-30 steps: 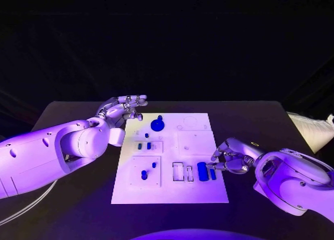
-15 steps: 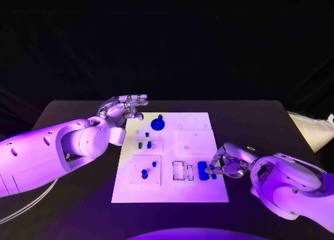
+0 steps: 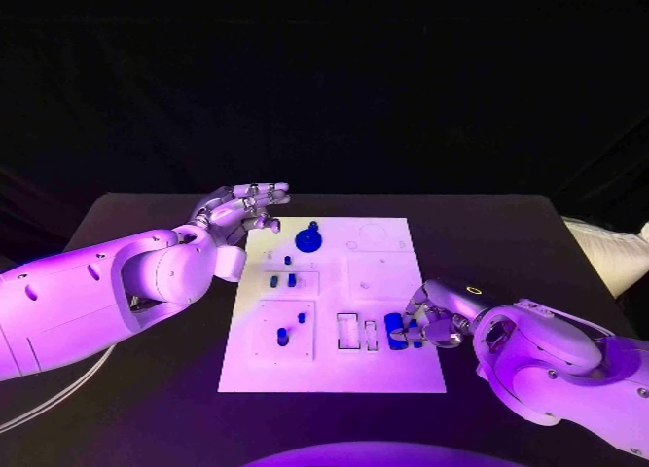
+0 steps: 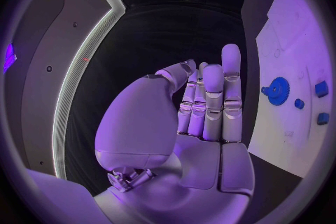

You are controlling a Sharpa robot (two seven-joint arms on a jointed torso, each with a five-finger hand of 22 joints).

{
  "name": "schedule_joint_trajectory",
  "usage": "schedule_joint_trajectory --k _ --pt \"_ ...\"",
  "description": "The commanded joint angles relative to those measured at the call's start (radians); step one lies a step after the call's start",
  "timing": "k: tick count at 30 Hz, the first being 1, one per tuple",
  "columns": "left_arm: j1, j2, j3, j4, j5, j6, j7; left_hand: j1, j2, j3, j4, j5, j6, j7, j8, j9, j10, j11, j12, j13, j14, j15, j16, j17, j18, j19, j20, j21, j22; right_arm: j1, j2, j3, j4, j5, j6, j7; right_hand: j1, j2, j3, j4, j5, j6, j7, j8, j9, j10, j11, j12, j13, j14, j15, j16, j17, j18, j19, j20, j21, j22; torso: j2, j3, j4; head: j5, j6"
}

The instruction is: Assemble the parts on the task board

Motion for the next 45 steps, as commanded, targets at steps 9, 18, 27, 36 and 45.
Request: schedule_joint_trajectory --k 9,18,27,36,45 --pt "0.000 -0.002 0.001 0.002 0.002 0.021 0.002 -0.001 0.007 -0.001 -0.003 0.004 -0.004 0.006 0.004 -0.001 -0.005 -0.002 0.003 0.001 -0.005 0.000 -0.006 -0.002 0.019 -0.006 0.000 -0.005 -0.001 -0.023 0.047 0.000 -0.047 -0.045 0.067 -0.011 0.002 0.014 -0.006 0.001 0.002 -0.009 0.002 0.007 0.006 0.023 -0.015 0.126 0.229 0.084 0.001 0.006 0.150 -0.021 0.028 0.007 0.007 0.055 0.000 0.0002 -0.0003 0.008 -0.003" --pt "0.000 -0.003 0.000 0.002 0.002 0.023 -0.001 -0.001 0.007 -0.001 -0.003 0.004 -0.004 0.006 0.004 -0.001 -0.005 -0.002 0.003 0.001 -0.005 0.000 -0.006 -0.002 0.019 -0.006 0.000 -0.005 -0.001 -0.036 0.081 0.000 -0.076 -0.048 0.075 -0.014 0.018 0.034 -0.005 -0.004 0.012 -0.003 0.000 0.017 0.016 0.028 -0.016 0.144 0.251 0.085 0.001 0.009 0.156 -0.022 0.030 0.008 0.012 0.063 0.000 0.0005 -0.0004 0.012 -0.004" --pt "0.000 -0.003 0.000 0.003 0.002 0.025 -0.002 -0.003 0.008 -0.003 -0.003 0.004 -0.004 0.007 0.005 -0.001 -0.007 -0.001 0.005 0.001 -0.007 0.001 -0.008 -0.007 0.019 -0.007 0.001 -0.006 -0.002 -0.041 0.075 0.001 -0.065 -0.028 -0.026 -0.020 0.079 0.086 0.020 -0.025 0.074 0.027 -0.014 0.042 0.041 0.041 -0.029 0.172 0.281 0.086 -0.009 0.013 0.164 -0.024 0.034 0.000 0.019 0.074 -0.001 0.0000 -0.0018 0.012 -0.002" --pt "-0.001 -0.003 0.000 0.003 0.002 0.025 -0.003 -0.003 0.008 -0.003 -0.003 0.004 -0.004 0.007 0.005 -0.001 -0.007 -0.001 0.005 0.001 -0.007 0.001 -0.008 -0.007 0.019 -0.007 0.001 -0.006 -0.002 -0.028 0.035 0.020 0.003 0.077 -0.152 -0.017 0.114 0.104 0.043 -0.041 0.091 0.025 -0.019 0.045 0.051 0.039 -0.034 0.166 0.282 0.086 -0.014 0.014 0.165 -0.025 0.034 -0.005 0.021 0.076 -0.001 -0.0002 -0.0016 0.007 0.002" --pt "-0.001 -0.002 0.000 0.007 0.002 0.028 -0.004 -0.003 0.008 -0.003 -0.003 0.004 -0.005 0.007 0.005 -0.002 -0.008 -0.001 0.005 0.001 -0.009 0.001 -0.009 -0.010 0.019 -0.007 0.001 -0.007 -0.002 -0.021 0.057 0.024 0.021 0.170 -0.130 -0.016 0.112 0.105 0.044 -0.039 0.098 0.026 -0.018 0.046 0.053 0.038 -0.034 0.163 0.282 0.086 -0.014 0.014 0.166 -0.025 0.034 -0.006 0.021 0.076 0.000 -0.0007 -0.0002 0.005 0.004"
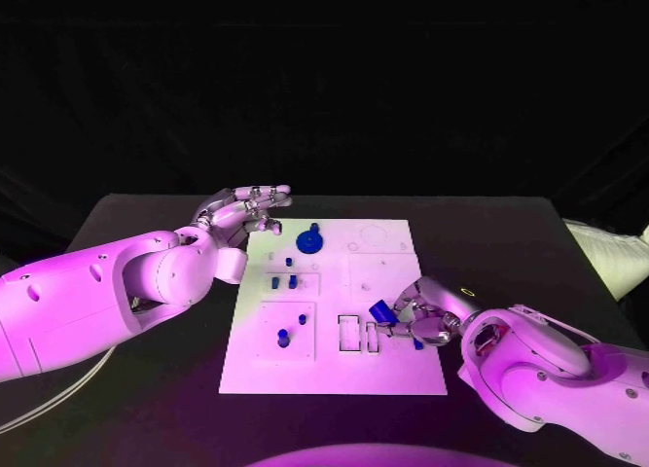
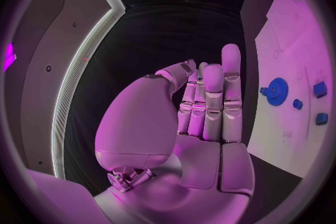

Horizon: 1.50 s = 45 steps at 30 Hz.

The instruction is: Assemble the parts on the task board

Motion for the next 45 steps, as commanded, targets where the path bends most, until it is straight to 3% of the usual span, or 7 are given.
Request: schedule_joint_trajectory --k 1,26,29,32,36,41,45 --pt "0.000 0.002 0.000 0.005 0.002 0.021 0.003 -0.003 0.008 -0.003 -0.003 0.004 -0.001 0.003 0.005 -0.002 -0.008 -0.001 0.005 0.002 -0.010 0.000 -0.005 -0.003 0.019 -0.007 0.001 -0.007 -0.001 0.001 0.016 0.001 0.003 0.078 0.007 -0.005 0.057 0.055 0.003 0.004 0.006 0.012 -0.007 0.004 0.020 0.042 -0.030 0.157 0.252 0.086 -0.007 0.005 0.166 -0.009 0.034 -0.006 0.005 0.076 0.001 -0.0008 0.0010 0.000 -0.001" --pt "0.000 0.002 0.000 0.011 0.002 0.023 0.002 -0.003 0.008 -0.003 -0.003 0.004 -0.001 0.003 0.005 -0.002 -0.008 -0.001 0.005 0.002 -0.010 0.000 -0.005 -0.003 0.019 -0.007 0.001 -0.007 -0.001 0.001 0.119 -0.001 -0.047 0.088 0.117 -0.022 -0.095 0.069 -0.058 0.043 0.028 0.046 -0.020 0.014 0.055 0.047 -0.039 0.143 0.258 0.086 -0.014 0.005 0.166 -0.009 0.034 -0.012 0.005 0.077 0.002 0.0006 0.0000 0.011 -0.006" --pt "0.000 0.002 0.000 0.011 0.002 0.022 0.002 -0.003 0.008 -0.003 -0.003 0.004 -0.001 0.003 0.005 -0.002 -0.008 -0.001 0.005 0.002 -0.010 0.000 -0.005 -0.003 0.019 -0.007 0.001 -0.007 -0.001 0.001 0.122 -0.001 -0.052 0.072 0.108 -0.024 -0.132 0.071 -0.081 0.043 -0.026 0.047 -0.021 0.012 0.061 0.047 -0.039 0.138 0.257 0.086 -0.014 0.004 0.164 -0.009 0.034 -0.013 0.003 0.076 0.002 0.0004 0.0009 0.011 -0.005" --pt "0.000 0.002 0.000 0.012 0.002 0.022 0.002 -0.003 0.008 -0.003 -0.003 0.004 -0.001 0.003 0.005 -0.002 -0.008 -0.001 0.005 0.002 -0.010 0.000 -0.005 -0.003 0.019 -0.007 0.001 -0.007 -0.001 0.001 0.124 -0.001 -0.057 0.051 0.096 -0.025 -0.200 0.068 -0.126 0.043 -0.178 0.044 -0.021 0.007 0.069 0.042 -0.039 0.121 0.250 0.084 -0.014 0.001 0.159 -0.008 0.031 -0.013 -0.001 0.070 0.002 0.0001 0.0001 0.011 -0.005" --pt "0.000 0.001 0.000 0.012 0.002 0.022 0.002 -0.003 0.008 -0.003 -0.003 0.004 -0.001 0.003 0.005 -0.002 -0.008 -0.001 0.005 0.002 -0.010 0.000 -0.005 -0.003 0.019 -0.007 0.001 -0.007 -0.001 0.001 0.126 -0.001 -0.061 0.030 0.086 -0.025 -0.253 0.038 -0.154 0.046 -0.296 0.031 -0.016 -0.001 0.077 0.029 -0.034 0.085 0.232 0.082 -0.011 -0.005 0.149 -0.005 0.025 -0.010 -0.011 0.059 0.002 0.0002 -0.0001 0.012 -0.006" --pt "0.000 0.001 0.000 0.012 0.002 0.022 0.001 -0.004 0.008 -0.005 -0.004 0.004 -0.003 0.004 0.004 -0.002 -0.011 0.000 0.006 0.001 -0.012 0.000 -0.005 -0.004 0.019 -0.008 0.001 -0.007 -0.002 0.001 0.128 -0.001 -0.061 0.008 0.078 -0.023 -0.314 -0.034 -0.117 0.048 -0.324 0.021 -0.011 -0.009 0.087 0.016 -0.030 0.048 0.213 0.081 -0.007 -0.009 0.143 -0.004 0.022 -0.006 -0.017 0.053 0.001 0.0004 -0.0006 0.013 -0.005" --pt "0.000 0.001 0.000 0.011 0.002 0.022 0.001 -0.004 0.008 -0.005 -0.004 0.004 -0.003 0.004 0.004 -0.002 -0.011 0.000 0.006 0.001 -0.012 0.000 -0.005 -0.004 0.019 -0.008 0.001 -0.007 -0.002 0.001 0.128 -0.001 -0.056 -0.001 0.067 -0.019 -0.318 -0.047 -0.089 0.048 -0.320 0.021 -0.011 -0.010 0.091 0.017 -0.030 0.048 0.215 0.081 -0.006 -0.009 0.145 -0.004 0.023 -0.006 -0.016 0.055 0.002 0.0007 -0.0003 0.011 -0.005"
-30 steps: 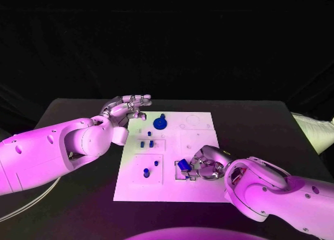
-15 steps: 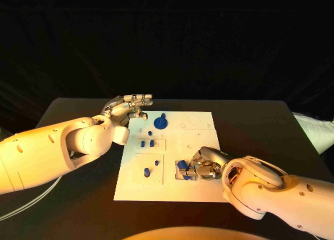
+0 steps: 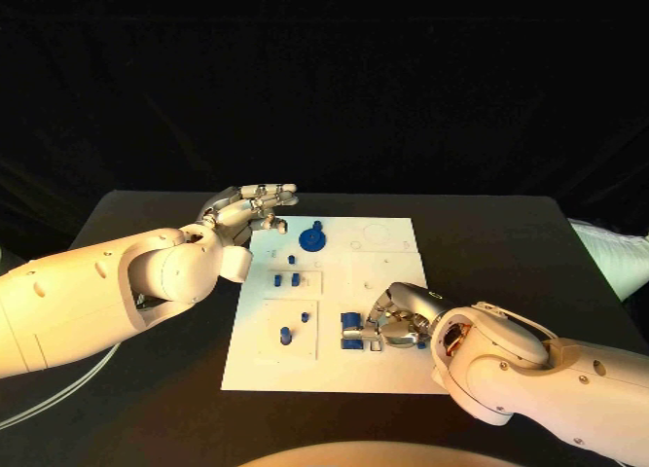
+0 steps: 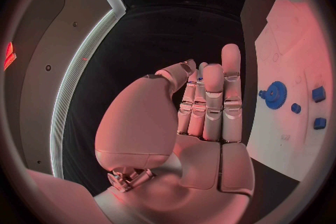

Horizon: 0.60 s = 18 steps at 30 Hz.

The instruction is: Assemble the parts on the task board

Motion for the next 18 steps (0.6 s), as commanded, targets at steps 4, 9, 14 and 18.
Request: schedule_joint_trajectory --k 4,9,14,18 --pt "0.000 0.000 0.000 0.003 0.002 0.019 0.004 -0.004 0.008 -0.005 -0.004 0.004 -0.003 0.004 0.004 -0.001 -0.007 0.003 0.006 0.001 -0.005 0.000 -0.005 -0.001 0.019 -0.008 0.001 -0.004 -0.001 -0.001 0.000 0.000 0.013 -0.049 -0.028 0.005 0.035 0.005 0.036 -0.004 0.016 -0.003 -0.003 -0.005 0.008 0.000 -0.004 0.003 0.059 0.083 0.008 0.000 0.150 -0.005 0.026 0.001 -0.001 0.061 0.001 0.0006 0.0000 -0.002 0.000" --pt "0.000 -0.001 0.000 0.002 0.002 0.019 0.003 -0.004 0.008 -0.005 -0.004 0.004 -0.003 0.004 0.004 -0.001 -0.007 0.003 0.006 0.001 -0.005 0.000 -0.005 -0.001 0.019 -0.008 0.001 -0.004 -0.001 -0.002 -0.001 0.000 0.016 -0.063 -0.033 0.006 0.178 0.043 0.064 -0.042 0.063 0.006 -0.008 -0.003 0.022 0.006 -0.008 0.009 0.067 0.084 0.004 0.003 0.156 -0.007 0.030 -0.002 0.005 0.070 0.000 -0.0002 -0.0005 -0.002 0.000" --pt "0.000 0.000 0.000 0.002 0.002 0.019 0.003 -0.004 0.008 -0.005 -0.004 0.004 -0.003 0.004 0.004 -0.001 -0.007 0.003 0.006 0.001 -0.005 0.000 -0.005 -0.001 0.019 -0.008 0.001 -0.004 -0.001 -0.002 0.001 0.000 0.013 -0.079 -0.022 0.005 0.272 0.051 0.088 -0.099 0.074 0.011 -0.008 -0.001 0.029 0.009 -0.010 0.013 0.072 0.086 0.002 0.007 0.164 -0.009 0.032 -0.003 0.010 0.078 0.000 -0.0001 0.0009 -0.002 0.000" --pt "0.000 0.000 0.000 0.002 0.002 0.019 0.002 -0.005 0.008 -0.005 -0.004 0.004 -0.003 0.004 0.004 -0.001 -0.008 0.003 0.007 0.001 -0.006 0.000 -0.006 -0.003 0.019 -0.008 0.001 -0.004 -0.001 -0.002 0.001 0.000 0.010 -0.091 -0.022 0.004 0.300 0.062 0.099 -0.117 0.058 0.012 -0.009 -0.001 0.032 0.010 -0.010 0.015 0.074 0.086 0.002 0.008 0.166 -0.009 0.033 -0.004 0.011 0.081 -0.001 -0.0005 0.0012 -0.003 0.000"
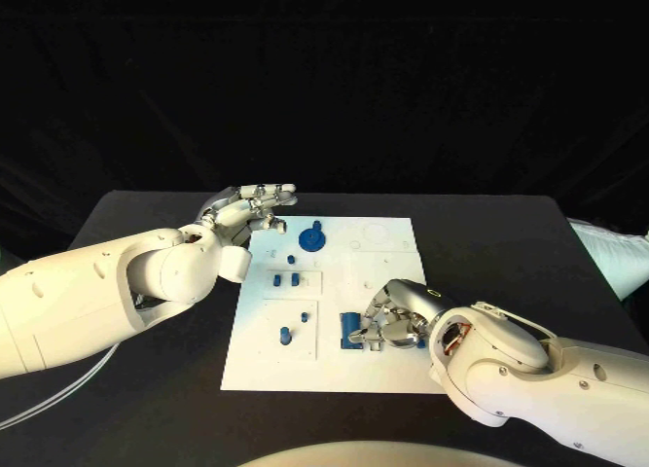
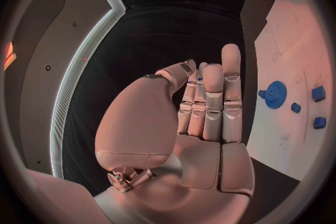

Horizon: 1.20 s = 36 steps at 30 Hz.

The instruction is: Assemble the parts on the task board

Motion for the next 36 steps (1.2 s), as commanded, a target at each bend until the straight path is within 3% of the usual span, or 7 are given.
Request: schedule_joint_trajectory --k 1,15,19,23,27,36 --pt "0.000 0.001 0.000 0.002 0.002 0.019 0.003 -0.005 0.008 -0.005 -0.004 0.004 -0.003 0.004 0.004 -0.001 -0.007 0.002 0.007 0.001 -0.006 0.000 -0.006 -0.003 0.019 -0.008 0.001 -0.004 -0.001 -0.001 0.000 0.000 -0.002 -0.043 0.002 0.002 0.034 0.016 0.004 -0.015 -0.007 0.005 -0.002 -0.001 0.002 0.007 -0.008 -0.007 0.067 0.086 0.001 0.005 0.168 -0.010 0.034 -0.004 0.005 0.081 0.000 -0.0004 0.0002 -0.001 0.001" --pt "0.000 0.002 0.000 0.000 0.002 0.017 0.003 -0.003 0.009 -0.005 -0.005 0.004 -0.004 0.004 0.004 -0.001 -0.007 0.002 0.008 0.001 -0.006 0.000 -0.006 -0.003 0.019 -0.009 0.001 -0.004 -0.001 -0.001 0.011 -0.002 -0.024 -0.104 0.009 -0.001 0.077 0.014 0.018 -0.055 -0.018 0.018 -0.008 0.003 0.009 0.009 -0.013 -0.009 0.068 0.088 -0.003 0.008 0.176 -0.011 0.037 -0.007 0.011 0.090 -0.001 -0.0005 -0.0012 -0.004 0.004" --pt "0.000 0.002 0.000 0.000 0.002 0.018 0.002 -0.003 0.009 -0.005 -0.005 0.004 -0.004 0.004 0.004 -0.001 -0.007 0.002 0.008 0.001 -0.006 0.000 -0.006 -0.003 0.019 -0.009 0.001 -0.004 -0.001 -0.001 -0.001 -0.002 -0.020 -0.121 -0.008 -0.002 0.078 0.018 0.020 -0.056 -0.021 0.020 -0.009 0.004 0.010 0.010 -0.014 -0.007 0.069 0.087 -0.004 0.008 0.175 -0.012 0.037 -0.007 0.011 0.091 0.000 0.0011 0.0001 -0.006 0.006" --pt "0.000 0.000 0.000 0.000 0.002 0.018 0.002 -0.003 0.009 -0.005 -0.005 0.004 -0.004 0.004 0.004 -0.001 -0.007 0.002 0.008 0.001 -0.006 0.000 -0.006 -0.003 0.019 -0.009 0.001 -0.004 -0.001 0.000 -0.040 -0.002 0.003 -0.095 -0.033 0.002 0.071 0.028 0.025 -0.052 -0.016 0.010 -0.005 -0.004 0.008 0.013 -0.012 0.001 0.075 0.087 -0.003 0.008 0.175 -0.012 0.037 -0.008 0.011 0.091 -0.001 0.0010 -0.0031 -0.007 0.008" --pt "0.000 -0.003 -0.001 0.001 0.002 0.017 0.003 -0.003 0.009 -0.005 -0.005 0.004 -0.004 0.004 0.004 -0.001 -0.007 0.002 0.008 0.001 -0.006 0.000 -0.006 -0.003 0.019 -0.009 0.001 -0.004 -0.001 0.010 -0.103 0.000 0.038 -0.043 -0.049 0.009 0.059 0.035 0.030 -0.047 0.013 -0.022 0.008 -0.031 -0.003 0.013 -0.002 0.000 0.075 0.088 0.004 0.009 0.176 -0.012 0.037 -0.004 0.011 0.092 0.000 -0.0007 -0.0050 -0.015 0.013" --pt "0.000 -0.007 -0.001 0.007 0.002 0.016 0.002 -0.003 0.009 -0.005 -0.005 0.004 -0.004 0.004 0.004 -0.001 -0.007 0.002 0.008 0.001 -0.006 0.000 -0.006 -0.003 0.019 -0.009 0.001 -0.004 -0.001 0.021 -0.215 0.000 0.070 -0.019 -0.022 0.018 0.046 0.057 0.048 -0.037 0.070 -0.032 0.019 -0.067 -0.030 0.014 0.008 0.000 0.078 0.088 0.013 0.010 0.180 -0.013 0.039 0.006 0.016 0.099 0.001 0.0000 -0.0032 -0.028 0.015"
